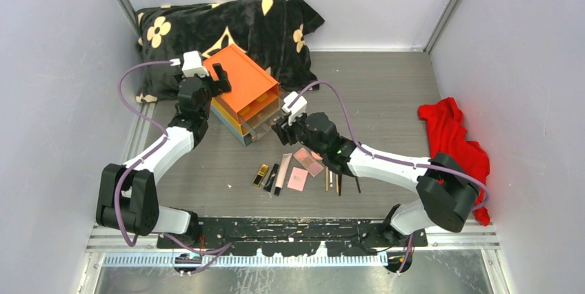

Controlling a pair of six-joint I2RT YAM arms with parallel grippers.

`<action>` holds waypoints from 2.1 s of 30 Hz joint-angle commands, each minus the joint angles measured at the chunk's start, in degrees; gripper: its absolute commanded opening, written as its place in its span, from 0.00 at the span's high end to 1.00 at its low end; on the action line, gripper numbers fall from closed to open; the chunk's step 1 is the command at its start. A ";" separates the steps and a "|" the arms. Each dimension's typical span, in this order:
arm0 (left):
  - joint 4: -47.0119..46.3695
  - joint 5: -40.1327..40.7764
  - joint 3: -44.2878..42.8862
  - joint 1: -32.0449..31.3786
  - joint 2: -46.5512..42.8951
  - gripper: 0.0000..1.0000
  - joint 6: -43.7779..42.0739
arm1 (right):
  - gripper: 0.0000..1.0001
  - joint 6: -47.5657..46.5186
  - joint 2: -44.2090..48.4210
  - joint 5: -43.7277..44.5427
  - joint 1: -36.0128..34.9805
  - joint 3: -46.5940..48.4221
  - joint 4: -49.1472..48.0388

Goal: Organize the makeup
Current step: Open the drawer in the storage box, then pick up the makeup from the center of the board.

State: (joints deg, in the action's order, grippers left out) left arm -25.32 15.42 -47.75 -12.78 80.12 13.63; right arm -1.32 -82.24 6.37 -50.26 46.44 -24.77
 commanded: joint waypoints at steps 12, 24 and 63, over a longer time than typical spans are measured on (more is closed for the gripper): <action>13.24 -6.03 2.84 -0.82 5.44 0.10 -2.38 | 0.45 -0.12 3.90 2.31 0.43 -3.63 5.52; 13.41 -5.84 3.05 -0.85 5.25 0.10 -2.52 | 0.31 -2.16 7.07 5.08 0.42 -0.28 11.31; 13.01 -7.11 3.98 -0.84 4.23 0.11 -2.82 | 0.19 25.73 4.38 25.43 9.21 -6.99 34.28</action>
State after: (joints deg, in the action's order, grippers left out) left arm -26.20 15.38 -47.44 -12.53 80.27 13.78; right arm 18.63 -78.19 27.11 -40.99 38.00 8.36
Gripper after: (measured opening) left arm 0.904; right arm 0.817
